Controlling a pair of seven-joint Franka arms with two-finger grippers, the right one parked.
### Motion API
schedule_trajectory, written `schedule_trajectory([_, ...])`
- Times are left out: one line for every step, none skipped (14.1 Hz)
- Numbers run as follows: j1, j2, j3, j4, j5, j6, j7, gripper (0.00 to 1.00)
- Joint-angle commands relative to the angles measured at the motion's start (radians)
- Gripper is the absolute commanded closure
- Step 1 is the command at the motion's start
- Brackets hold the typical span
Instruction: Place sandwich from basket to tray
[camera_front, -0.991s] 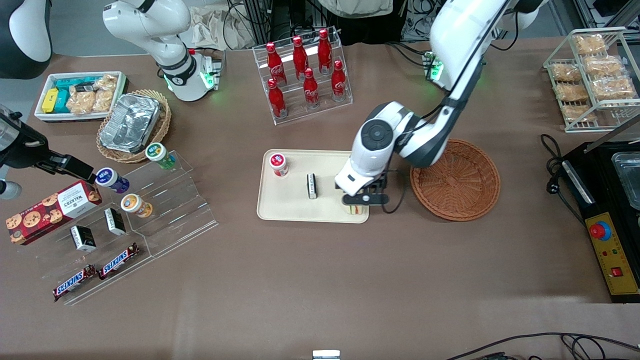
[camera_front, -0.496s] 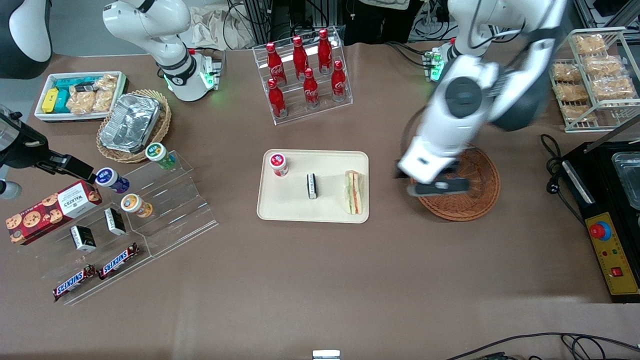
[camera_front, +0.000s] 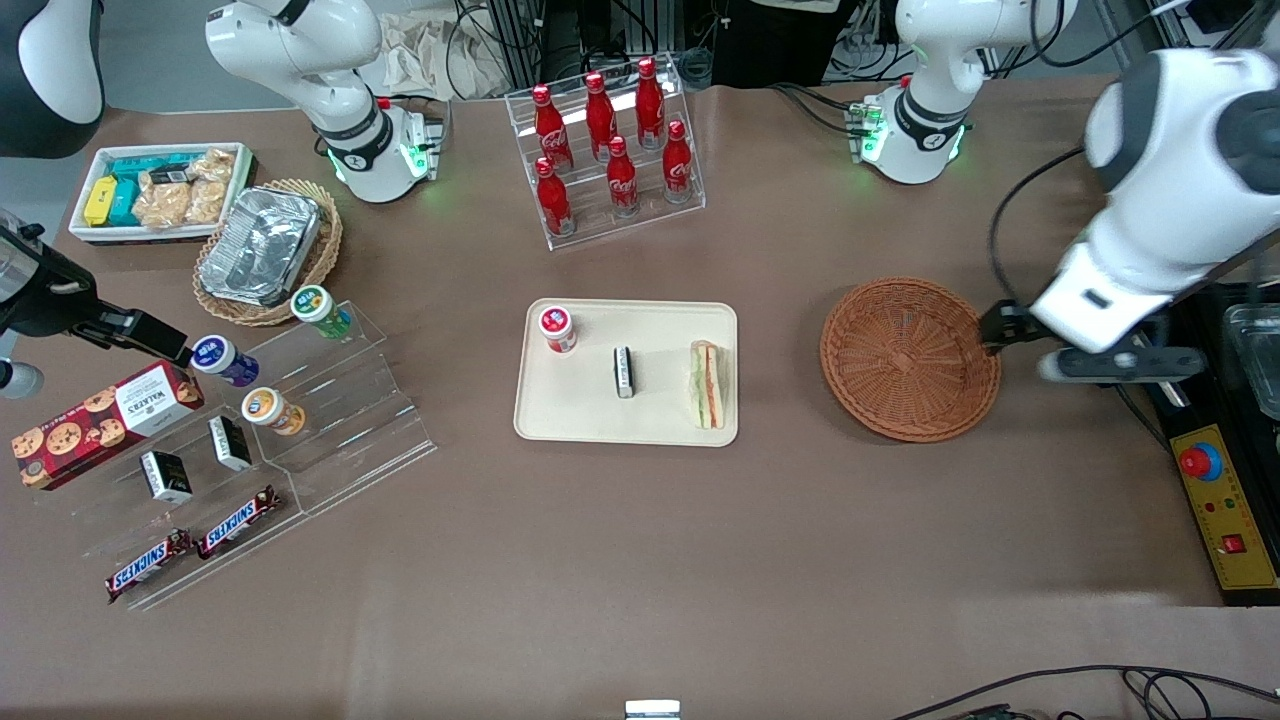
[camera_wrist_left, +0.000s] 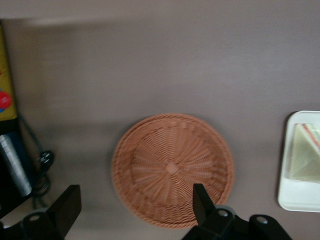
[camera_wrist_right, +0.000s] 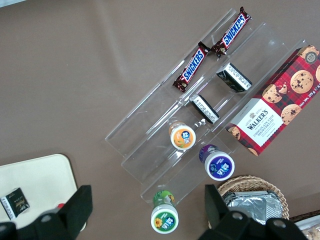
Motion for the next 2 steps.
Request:
schedule_trajectory([0.052,-0.017,-0.017,0.051,-0.028,-0.080,0.014,0.01])
schedule_trajectory([0.052,-0.017,-0.016,0.063,-0.016,-0.105,0.016,0.01])
